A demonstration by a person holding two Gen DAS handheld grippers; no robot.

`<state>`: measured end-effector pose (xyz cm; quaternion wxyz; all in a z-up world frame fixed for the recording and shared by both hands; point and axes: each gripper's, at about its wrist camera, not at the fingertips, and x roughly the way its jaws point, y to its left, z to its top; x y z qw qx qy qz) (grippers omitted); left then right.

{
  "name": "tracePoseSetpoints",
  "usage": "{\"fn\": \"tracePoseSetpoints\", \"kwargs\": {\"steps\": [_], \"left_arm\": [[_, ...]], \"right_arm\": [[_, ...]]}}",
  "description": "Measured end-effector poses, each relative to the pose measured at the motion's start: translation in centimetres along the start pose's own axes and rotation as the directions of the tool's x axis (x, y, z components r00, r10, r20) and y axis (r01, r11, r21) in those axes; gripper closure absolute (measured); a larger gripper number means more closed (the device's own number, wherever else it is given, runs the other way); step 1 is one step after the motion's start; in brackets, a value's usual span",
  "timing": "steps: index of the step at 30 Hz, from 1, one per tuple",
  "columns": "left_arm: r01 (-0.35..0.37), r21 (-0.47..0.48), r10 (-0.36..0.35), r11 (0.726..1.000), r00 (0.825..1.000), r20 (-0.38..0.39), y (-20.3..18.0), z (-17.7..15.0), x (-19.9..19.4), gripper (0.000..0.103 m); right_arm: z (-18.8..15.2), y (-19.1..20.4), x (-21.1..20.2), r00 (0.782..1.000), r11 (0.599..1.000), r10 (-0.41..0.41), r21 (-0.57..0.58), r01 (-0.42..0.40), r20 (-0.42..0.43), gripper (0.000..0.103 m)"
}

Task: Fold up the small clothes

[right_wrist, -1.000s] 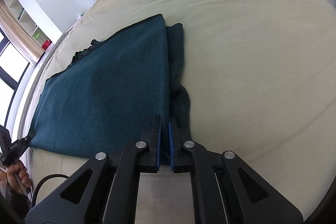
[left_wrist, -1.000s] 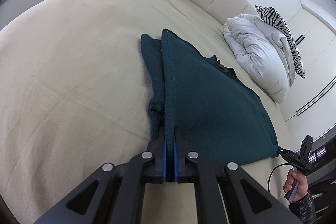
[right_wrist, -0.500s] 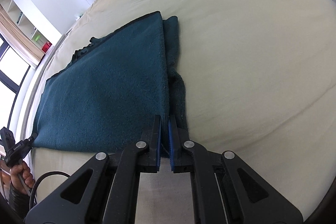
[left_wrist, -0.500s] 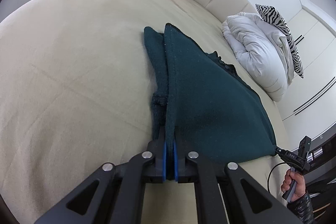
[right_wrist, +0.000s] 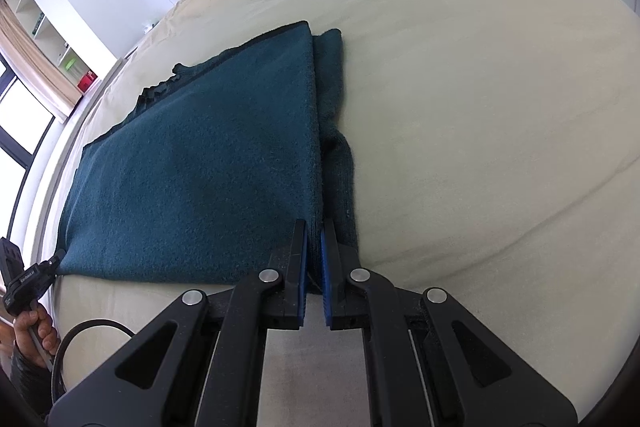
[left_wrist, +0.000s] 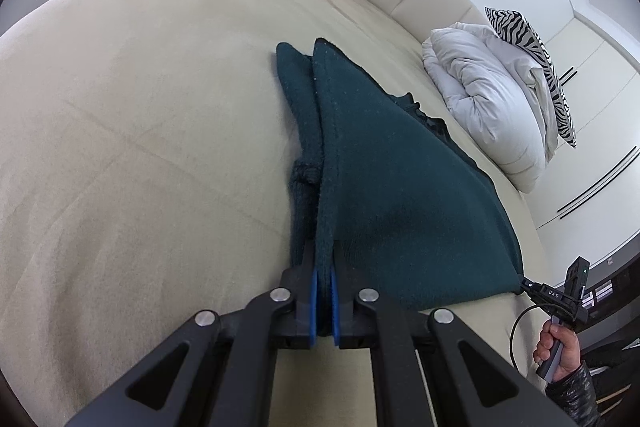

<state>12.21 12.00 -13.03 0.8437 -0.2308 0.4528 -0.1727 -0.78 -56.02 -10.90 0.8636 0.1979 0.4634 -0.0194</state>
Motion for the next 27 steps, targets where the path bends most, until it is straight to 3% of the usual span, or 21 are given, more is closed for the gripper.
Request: {"fn": "tracePoseSetpoints", "kwargs": {"steps": [21,27], "left_arm": [[-0.008,0.005,0.008,1.0,1.0,-0.008,0.16,-0.37,0.02,0.096],[0.035,-0.032,-0.035,0.999,0.999,-0.011,0.82,-0.26,-0.32,0.094]], "right_arm": [[0.09,-0.99,0.18,0.999,0.999,0.038,0.038,-0.038,0.0,0.098],[0.58,-1.2,0.42,0.999,0.998,0.037,0.054,-0.037,-0.002,0.098]]}}
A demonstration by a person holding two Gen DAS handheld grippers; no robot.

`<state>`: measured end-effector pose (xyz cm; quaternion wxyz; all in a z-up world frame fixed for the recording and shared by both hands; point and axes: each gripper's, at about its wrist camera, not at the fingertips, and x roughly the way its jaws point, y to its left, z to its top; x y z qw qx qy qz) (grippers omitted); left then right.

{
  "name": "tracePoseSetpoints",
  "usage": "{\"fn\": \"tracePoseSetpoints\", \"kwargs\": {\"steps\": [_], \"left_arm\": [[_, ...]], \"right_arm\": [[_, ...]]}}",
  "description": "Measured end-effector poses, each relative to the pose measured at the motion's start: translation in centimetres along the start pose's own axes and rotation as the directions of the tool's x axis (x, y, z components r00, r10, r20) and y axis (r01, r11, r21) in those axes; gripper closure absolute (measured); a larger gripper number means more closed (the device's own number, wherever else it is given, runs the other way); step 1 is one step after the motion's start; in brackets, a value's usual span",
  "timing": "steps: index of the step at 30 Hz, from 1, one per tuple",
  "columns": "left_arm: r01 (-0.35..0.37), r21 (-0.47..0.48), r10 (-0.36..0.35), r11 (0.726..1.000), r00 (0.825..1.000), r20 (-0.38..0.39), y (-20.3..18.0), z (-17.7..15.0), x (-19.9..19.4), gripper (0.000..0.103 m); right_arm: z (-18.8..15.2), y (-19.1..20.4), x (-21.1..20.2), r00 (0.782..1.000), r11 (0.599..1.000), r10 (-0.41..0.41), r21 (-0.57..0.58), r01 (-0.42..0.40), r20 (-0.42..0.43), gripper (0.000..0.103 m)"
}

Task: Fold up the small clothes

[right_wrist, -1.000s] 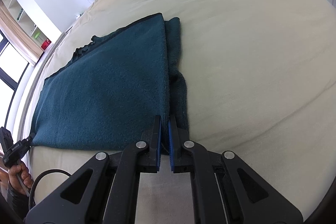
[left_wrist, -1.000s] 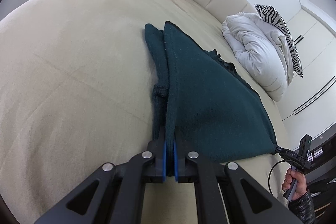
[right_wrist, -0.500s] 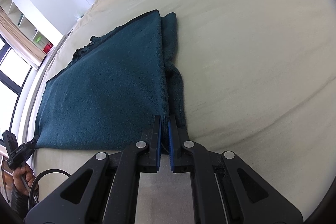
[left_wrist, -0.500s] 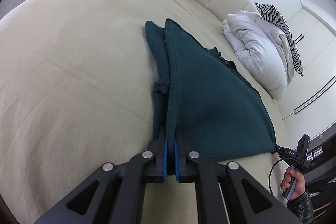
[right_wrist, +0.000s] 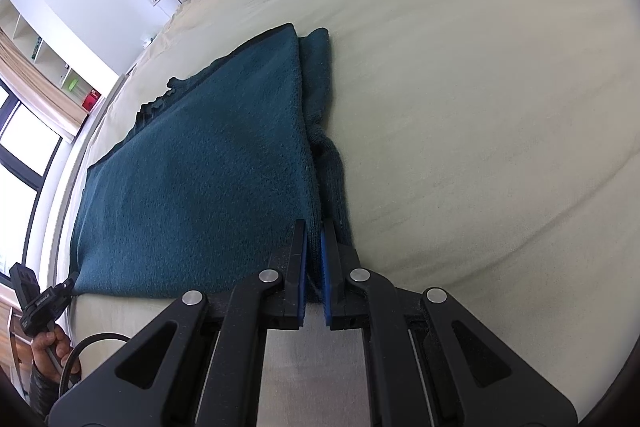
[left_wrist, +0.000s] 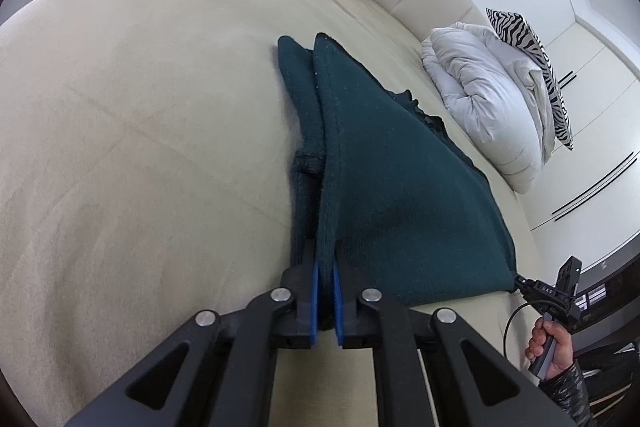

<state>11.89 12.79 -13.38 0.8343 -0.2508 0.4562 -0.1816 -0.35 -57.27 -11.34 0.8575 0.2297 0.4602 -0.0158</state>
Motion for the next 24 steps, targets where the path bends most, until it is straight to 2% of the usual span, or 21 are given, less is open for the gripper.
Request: {"fn": "tracePoseSetpoints", "kwargs": {"steps": [3,7,9,13,16,24], "left_arm": [[0.035,-0.029,-0.035,0.999,0.999,0.013,0.4,-0.1,-0.8,0.093],[0.021,-0.056,-0.019,0.998,0.999,0.05,0.1,0.2,-2.4,0.072],[0.035,-0.053,-0.031,0.998,0.997,0.077,-0.4,0.6,-3.3,0.072],[0.024,-0.016,-0.022,1.0,0.994,0.104,-1.8,1.3,-4.0,0.072],[0.003,0.017,-0.005,1.0,0.996,0.093,-2.7,1.4,-3.2,0.072],[0.012,0.035,-0.014,0.999,0.998,0.053,-4.1,1.3,-1.1,0.072]], "right_arm": [[-0.1,-0.5,-0.2,0.999,0.999,0.036,0.035,-0.036,-0.003,0.097],[-0.3,-0.8,-0.6,0.998,0.996,0.07,0.056,-0.069,-0.007,0.096],[-0.4,-0.5,-0.5,0.997,0.997,0.072,0.036,-0.071,-0.012,0.095],[-0.3,0.6,-0.3,1.0,1.0,0.001,-0.022,-0.001,-0.025,0.098],[-0.4,0.8,-0.6,0.999,0.999,-0.018,-0.028,0.017,-0.028,0.098],[-1.2,0.8,-1.3,0.999,0.999,-0.029,-0.026,0.029,-0.034,0.099]]}}
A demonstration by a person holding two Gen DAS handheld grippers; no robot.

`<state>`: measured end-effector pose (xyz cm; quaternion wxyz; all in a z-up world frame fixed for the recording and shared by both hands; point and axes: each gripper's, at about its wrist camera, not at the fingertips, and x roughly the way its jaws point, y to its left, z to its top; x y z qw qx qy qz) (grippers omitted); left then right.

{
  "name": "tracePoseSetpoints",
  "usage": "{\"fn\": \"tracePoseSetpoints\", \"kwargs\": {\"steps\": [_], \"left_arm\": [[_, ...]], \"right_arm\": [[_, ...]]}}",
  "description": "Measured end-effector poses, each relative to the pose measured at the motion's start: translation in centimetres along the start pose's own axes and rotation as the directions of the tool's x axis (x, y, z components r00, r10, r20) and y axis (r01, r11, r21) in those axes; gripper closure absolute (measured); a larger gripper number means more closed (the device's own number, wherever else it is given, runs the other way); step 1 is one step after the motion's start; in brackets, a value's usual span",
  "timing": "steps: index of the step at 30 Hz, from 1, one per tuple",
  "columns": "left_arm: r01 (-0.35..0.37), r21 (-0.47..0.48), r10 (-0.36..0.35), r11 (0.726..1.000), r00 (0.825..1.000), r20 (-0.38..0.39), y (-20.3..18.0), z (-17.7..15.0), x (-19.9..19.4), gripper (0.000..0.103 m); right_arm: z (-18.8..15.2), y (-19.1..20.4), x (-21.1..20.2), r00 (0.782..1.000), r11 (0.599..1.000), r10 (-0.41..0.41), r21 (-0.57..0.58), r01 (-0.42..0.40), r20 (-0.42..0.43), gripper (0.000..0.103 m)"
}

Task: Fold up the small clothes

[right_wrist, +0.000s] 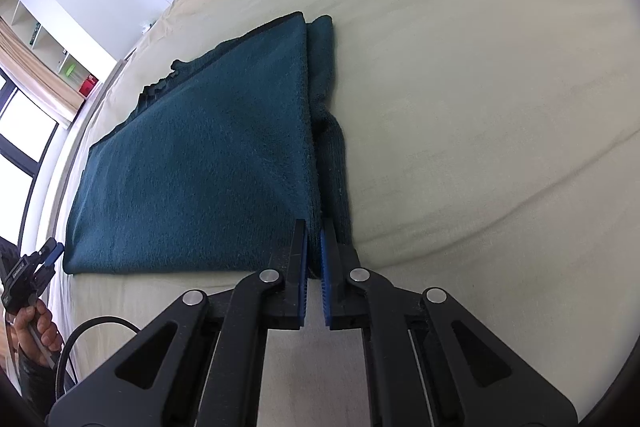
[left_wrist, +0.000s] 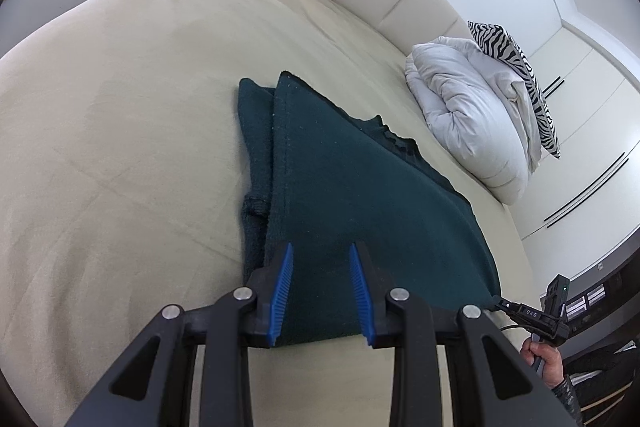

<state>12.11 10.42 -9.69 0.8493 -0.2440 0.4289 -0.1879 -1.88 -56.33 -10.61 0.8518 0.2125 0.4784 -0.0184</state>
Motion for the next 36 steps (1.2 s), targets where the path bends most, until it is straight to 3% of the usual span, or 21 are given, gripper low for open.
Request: {"fn": "tracePoseSetpoints", "kwargs": {"steps": [6,9,11,13,15,17,18,20,22,24,25,26,29,31,33,35,36], "left_arm": [[-0.009,0.046,0.009,0.999,1.0,0.008,-1.9,2.0,1.5,0.056],[-0.014,0.098,0.011,0.995,0.999,0.032,-3.9,4.0,2.7,0.054],[-0.034,0.16,0.026,0.987,0.998,0.051,-5.6,5.4,4.0,0.049],[-0.039,0.193,0.027,0.98,0.998,0.062,-7.1,6.8,5.4,0.048],[-0.06,0.23,0.043,0.971,0.996,0.076,-8.5,8.0,7.4,0.045],[-0.116,0.264,0.097,0.958,0.992,0.083,-9.2,8.8,9.6,0.044],[-0.148,0.279,0.13,0.949,0.988,0.082,-9.3,9.2,11.0,0.044],[-0.206,0.286,0.188,0.936,0.978,0.088,-8.6,9.6,13.1,0.044],[-0.252,0.278,0.239,0.927,0.968,0.079,-7.0,9.9,14.8,0.044],[-0.243,0.246,0.234,0.938,0.97,0.065,-5.0,9.7,15.4,0.044],[-0.207,0.22,0.197,0.953,0.978,0.068,-4.1,9.6,15.2,0.044],[-0.155,0.184,0.143,0.971,0.987,0.073,-3.0,9.7,14.9,0.044],[-0.066,0.105,0.059,0.992,0.996,0.067,-1.2,10.2,14.4,0.046],[-0.054,0.102,0.047,0.993,0.996,0.07,-1.0,10.1,14.1,0.046],[-0.058,0.107,0.051,0.993,0.996,0.072,-1.1,10.0,14.1,0.046],[-0.045,0.095,0.039,0.994,0.997,0.069,-1.0,10.1,14.1,0.046],[-0.028,0.078,0.023,0.997,0.998,0.065,-0.8,10.3,13.9,0.046]], "right_arm": [[0.7,-1.1,0.4,0.997,0.995,0.071,0.067,-0.072,0.014,0.096],[0.9,-0.4,-0.2,0.999,0.999,0.031,0.045,-0.031,-0.007,0.093],[1.6,0.3,-1.6,0.999,0.999,-0.025,0.041,0.023,0.036,0.089],[3.2,1.5,-3.2,0.994,0.999,-0.02,0.04,0.015,0.112,0.087],[5.4,3.8,-3.7,0.985,0.998,0.056,0.014,-0.059,0.162,0.08],[7.4,7.1,-2.2,0.979,0.99,0.137,-0.04,-0.133,0.151,0.062],[8.5,9.4,-0.4,0.968,0.976,0.214,-0.064,-0.208,0.13,0.049],[9.9,12.5,3.3,0.936,0.937,0.343,-0.093,-0.336,0.076,0.048],[10.8,15.3,8.1,0.924,0.922,0.384,-0.06,-0.383,0.005,0.047],[11.0,17.1,12.5,0.88,0.882,0.47,-0.012,-0.472,-0.065,0.047],[11.1,17.4,14.2,0.884,0.887,0.461,-0.002,-0.463,-0.08,0.049],[11.0,17.2,15.4,0.885,0.889,0.458,0.011,-0.459,-0.081,0.05],[12.0,13.5,16.5,0.837,0.832,0.548,0.1,-0.545,0.002,0.076],[12.2,9.0,16.5,0.822,0.797,0.565,0.213,-0.565,0.065,0.085],[12.3,4.8,15.9,0.785,0.732,0.602,0.293,-0.616,0.147,0.088],[12.5,2.0,14.1,0.796,0.737,0.561,0.3,-0.605,0.228,0.088],[12.5,0.6,13.1,0.826,0.768,0.499,0.308,-0.562,0.263,0.083]]}}
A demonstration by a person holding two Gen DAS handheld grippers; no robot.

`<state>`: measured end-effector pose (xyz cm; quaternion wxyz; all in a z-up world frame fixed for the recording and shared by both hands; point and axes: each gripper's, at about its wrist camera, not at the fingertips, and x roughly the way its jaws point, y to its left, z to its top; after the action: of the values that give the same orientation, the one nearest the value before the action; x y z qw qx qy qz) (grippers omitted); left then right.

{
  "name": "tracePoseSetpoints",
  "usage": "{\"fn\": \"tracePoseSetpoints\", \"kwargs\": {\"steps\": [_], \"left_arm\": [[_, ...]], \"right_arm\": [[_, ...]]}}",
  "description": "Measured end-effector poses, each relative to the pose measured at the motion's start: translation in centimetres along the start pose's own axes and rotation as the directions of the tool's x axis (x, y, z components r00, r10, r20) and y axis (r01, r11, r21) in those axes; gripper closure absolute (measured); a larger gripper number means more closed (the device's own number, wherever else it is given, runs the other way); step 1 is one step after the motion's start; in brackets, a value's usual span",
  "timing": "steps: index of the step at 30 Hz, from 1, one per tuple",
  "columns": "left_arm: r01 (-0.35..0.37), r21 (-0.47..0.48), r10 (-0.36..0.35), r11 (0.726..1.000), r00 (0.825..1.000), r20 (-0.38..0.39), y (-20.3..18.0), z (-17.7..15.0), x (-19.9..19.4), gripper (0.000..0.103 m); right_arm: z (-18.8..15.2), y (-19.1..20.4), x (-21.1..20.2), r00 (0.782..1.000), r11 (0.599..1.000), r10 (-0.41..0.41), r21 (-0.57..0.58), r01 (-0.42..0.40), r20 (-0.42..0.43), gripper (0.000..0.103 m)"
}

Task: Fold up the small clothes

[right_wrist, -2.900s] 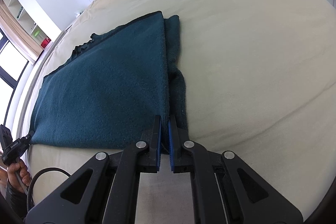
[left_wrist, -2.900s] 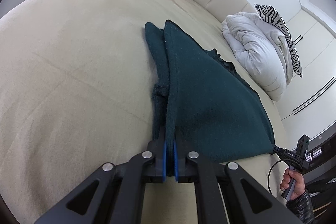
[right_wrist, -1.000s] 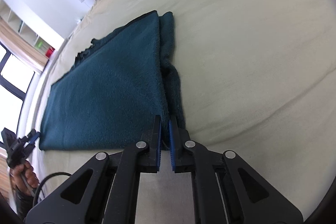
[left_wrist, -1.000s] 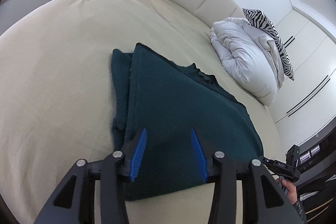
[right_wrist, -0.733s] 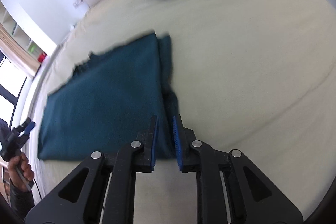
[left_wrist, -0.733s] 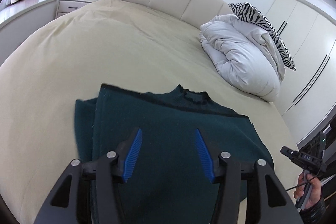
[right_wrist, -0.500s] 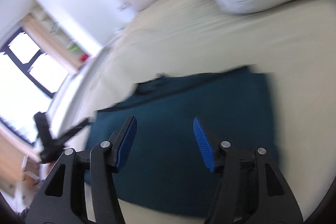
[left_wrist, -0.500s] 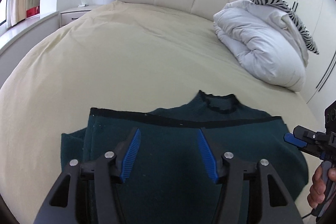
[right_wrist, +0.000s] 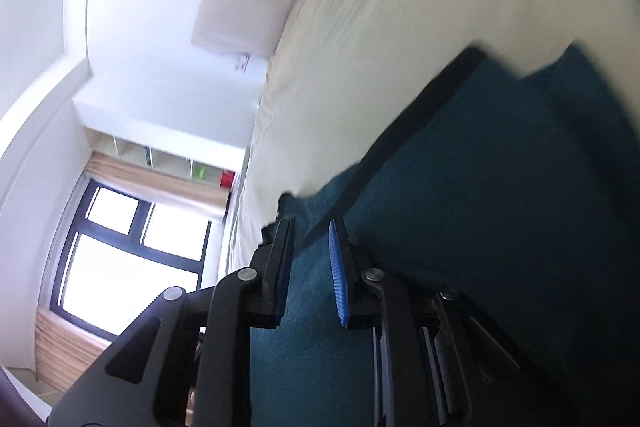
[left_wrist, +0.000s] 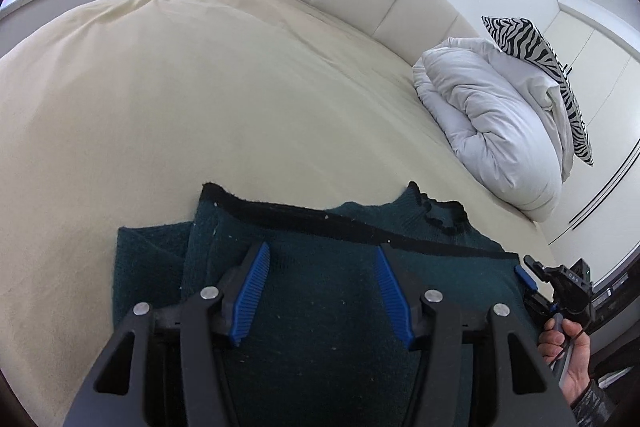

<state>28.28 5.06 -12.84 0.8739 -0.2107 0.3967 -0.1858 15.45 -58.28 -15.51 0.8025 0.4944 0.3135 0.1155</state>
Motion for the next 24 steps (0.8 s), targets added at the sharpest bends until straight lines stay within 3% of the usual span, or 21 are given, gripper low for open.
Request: {"fn": "tracePoseSetpoints", "kwargs": {"steps": [3,5,9,11,13,15,18,20,22,24], "left_arm": [[-0.012,-0.062,0.011,0.998,1.0,-0.01,0.6,0.5,-1.5,0.051],[-0.04,-0.083,0.042,0.996,0.999,0.021,1.2,0.3,-4.3,0.051],[-0.014,-0.135,0.031,0.991,0.992,0.126,2.8,-1.0,-11.6,0.046],[-0.013,-0.163,0.037,0.987,0.989,0.146,3.4,-2.0,-14.0,0.045],[0.008,-0.172,0.016,0.985,0.99,0.137,3.0,-3.1,-15.2,0.045],[0.024,-0.113,-0.012,0.993,0.995,0.101,1.0,-4.3,-15.2,0.045],[0.024,-0.03,-0.023,0.999,0.999,0.027,-2.2,-6.1,-12.8,0.045],[0.007,0.016,-0.006,1.0,0.999,-0.041,-3.6,-7.1,-10.1,0.045],[-0.065,0.072,0.072,0.995,0.993,-0.093,-4.1,-8.3,-7.8,0.045],[-0.07,0.088,0.077,0.994,0.994,-0.078,-4.0,-8.9,-7.6,0.045]], "right_arm": [[1.0,-1.7,-3.9,0.992,0.995,-0.085,0.069,0.079,0.097,0.082],[0.8,-0.5,-5.8,0.966,0.975,-0.222,0.011,0.223,0.131,0.078],[-1.7,4.2,-8.1,0.968,0.959,-0.202,-0.169,0.227,0.151,0.077],[-4.4,7.4,-7.7,0.982,0.946,-0.157,-0.27,0.181,0.108,0.069],[-7.5,9.9,-6.2,0.993,0.928,-0.114,-0.352,0.121,0.04,0.055],[-10.6,11.8,-4.3,0.997,0.915,-0.073,-0.399,0.057,-0.026,0.055],[-15.2,12.7,-0.7,0.979,0.942,0.001,-0.329,-0.07,-0.203,0.055],[-17.6,11.7,1.7,0.96,0.958,-0.015,-0.28,-0.067,-0.281,0.055],[-19.3,10.6,2.2,0.95,0.968,-0.033,-0.246,-0.047,-0.311,0.056],[-19.6,8.6,1.1,0.954,0.98,-0.022,-0.197,-0.039,-0.299,0.066]]}}
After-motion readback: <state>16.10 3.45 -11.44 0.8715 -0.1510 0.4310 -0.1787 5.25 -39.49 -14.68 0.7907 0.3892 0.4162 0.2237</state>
